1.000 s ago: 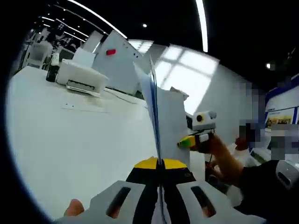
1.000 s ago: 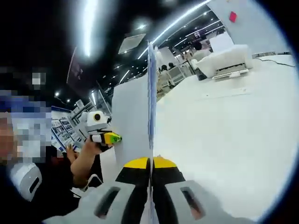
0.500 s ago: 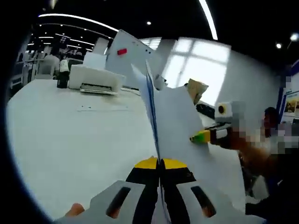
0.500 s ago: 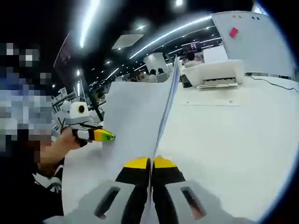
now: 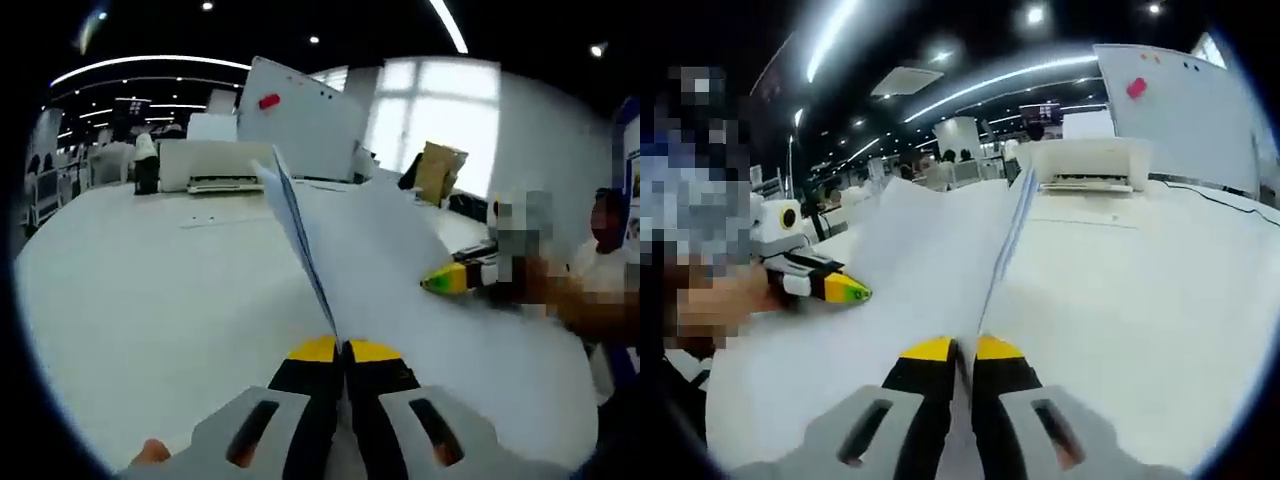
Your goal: Organize the stack of printing papers by aligning and flattening the scattered papers on the table
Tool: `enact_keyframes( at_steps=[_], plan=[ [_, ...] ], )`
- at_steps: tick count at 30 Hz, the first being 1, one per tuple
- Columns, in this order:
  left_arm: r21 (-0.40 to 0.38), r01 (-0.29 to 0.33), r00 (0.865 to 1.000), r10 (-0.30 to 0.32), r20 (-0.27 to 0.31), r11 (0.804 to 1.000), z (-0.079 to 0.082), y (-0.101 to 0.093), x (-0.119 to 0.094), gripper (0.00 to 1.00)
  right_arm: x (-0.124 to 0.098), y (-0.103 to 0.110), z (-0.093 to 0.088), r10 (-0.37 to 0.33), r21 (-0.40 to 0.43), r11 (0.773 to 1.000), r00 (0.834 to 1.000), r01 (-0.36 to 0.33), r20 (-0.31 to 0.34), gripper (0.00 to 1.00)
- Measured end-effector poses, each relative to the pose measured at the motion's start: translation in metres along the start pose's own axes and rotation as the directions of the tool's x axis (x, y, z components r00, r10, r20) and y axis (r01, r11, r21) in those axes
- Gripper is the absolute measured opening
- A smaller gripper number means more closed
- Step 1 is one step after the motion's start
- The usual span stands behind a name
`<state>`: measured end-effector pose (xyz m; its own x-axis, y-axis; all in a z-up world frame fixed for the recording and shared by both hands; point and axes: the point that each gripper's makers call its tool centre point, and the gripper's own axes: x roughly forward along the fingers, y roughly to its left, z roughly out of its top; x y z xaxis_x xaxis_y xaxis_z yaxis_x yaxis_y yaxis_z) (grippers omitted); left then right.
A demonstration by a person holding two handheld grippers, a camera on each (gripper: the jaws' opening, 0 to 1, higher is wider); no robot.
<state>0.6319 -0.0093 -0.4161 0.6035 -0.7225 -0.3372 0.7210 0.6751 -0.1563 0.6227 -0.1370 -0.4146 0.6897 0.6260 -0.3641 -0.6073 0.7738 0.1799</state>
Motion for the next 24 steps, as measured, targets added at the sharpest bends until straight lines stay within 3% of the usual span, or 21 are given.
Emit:
enact_keyframes(
  at_steps=[4,18,19,24],
  plan=[
    [0.064,-0.031,0.999,0.031,-0.007,0.998,-0.001,0.0,0.001,0.08,0.004,-0.008,-0.008,-0.085,-0.112,0.99,0.996,0.081,-0.026,0.07],
    [0.147,-0.075,0.997,0.073,0.025,0.986,-0.001,0.001,-0.002,0.15,0.003,-0.013,-0.007,-0.136,-0.15,0.979,0.991,0.136,0.008,0.17],
    [0.187,-0.1,0.995,0.095,0.036,0.977,-0.001,0.002,-0.003,0.16,0.003,-0.014,-0.007,-0.142,-0.153,0.978,0.99,0.142,0.013,0.17],
    [0.22,-0.14,0.99,0.13,0.057,0.965,0.002,0.007,-0.005,0.23,0.002,-0.02,-0.005,-0.186,-0.178,0.966,0.982,0.189,0.035,0.24]
  ],
)
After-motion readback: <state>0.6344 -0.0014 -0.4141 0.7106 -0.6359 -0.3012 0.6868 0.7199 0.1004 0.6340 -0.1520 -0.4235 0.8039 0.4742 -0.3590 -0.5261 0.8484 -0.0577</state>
